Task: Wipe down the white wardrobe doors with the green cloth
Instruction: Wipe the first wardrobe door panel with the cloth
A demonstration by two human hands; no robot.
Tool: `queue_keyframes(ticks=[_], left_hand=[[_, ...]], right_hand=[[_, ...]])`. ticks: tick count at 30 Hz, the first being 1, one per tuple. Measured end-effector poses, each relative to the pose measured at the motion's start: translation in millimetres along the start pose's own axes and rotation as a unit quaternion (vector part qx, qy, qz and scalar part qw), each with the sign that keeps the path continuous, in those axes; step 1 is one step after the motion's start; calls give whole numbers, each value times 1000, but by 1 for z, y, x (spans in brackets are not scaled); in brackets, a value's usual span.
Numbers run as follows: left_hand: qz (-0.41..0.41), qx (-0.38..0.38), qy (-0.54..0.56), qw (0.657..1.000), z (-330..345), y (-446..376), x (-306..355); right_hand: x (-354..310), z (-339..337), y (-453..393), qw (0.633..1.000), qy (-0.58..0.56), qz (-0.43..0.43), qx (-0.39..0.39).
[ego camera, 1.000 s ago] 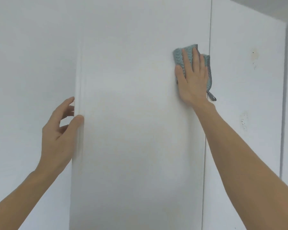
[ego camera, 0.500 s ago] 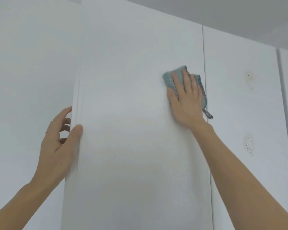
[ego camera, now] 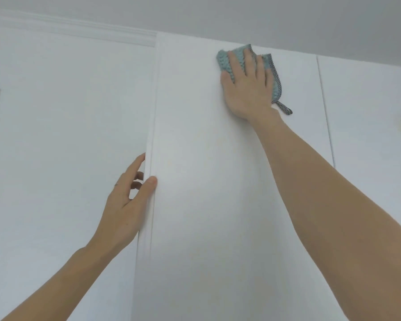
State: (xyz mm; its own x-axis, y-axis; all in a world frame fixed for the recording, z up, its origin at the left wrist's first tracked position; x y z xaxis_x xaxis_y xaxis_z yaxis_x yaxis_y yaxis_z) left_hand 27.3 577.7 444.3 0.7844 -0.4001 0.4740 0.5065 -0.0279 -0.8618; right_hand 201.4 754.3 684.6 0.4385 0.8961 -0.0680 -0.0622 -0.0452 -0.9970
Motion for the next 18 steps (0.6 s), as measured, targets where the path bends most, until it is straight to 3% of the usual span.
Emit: queue_keyframes(ticks=[4,7,13,18], left_hand=[[2,2,2,1000,1,-1,2],[7,-7,-4,1000,-1,-7,3],[5,-22,-4,1000,-3,-12,9],[-8,-23,19,1000,-8,-11,6]], right_hand=[[-93,20,42,985,-9,-171,-6],[-106,24,50,966,-24,-255,-20],[-108,24,-40,991,-14,-129,-28],[-137,29,12,982,-17,-188,-16]])
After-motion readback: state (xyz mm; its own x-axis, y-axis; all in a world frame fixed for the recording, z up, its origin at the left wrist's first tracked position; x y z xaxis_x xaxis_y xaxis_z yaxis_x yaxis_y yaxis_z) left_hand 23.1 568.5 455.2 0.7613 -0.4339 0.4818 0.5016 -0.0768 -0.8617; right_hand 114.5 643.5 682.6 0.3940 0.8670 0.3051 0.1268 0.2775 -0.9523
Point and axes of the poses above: each hand's wrist, its own y-axis away from the middle knuckle, its own z-axis out of the palm, x = y × z, the point moved 7 cm from there along -y, towards the middle knuckle, and after that the axes turned 10 degrees about x, right-handed, at the moved point
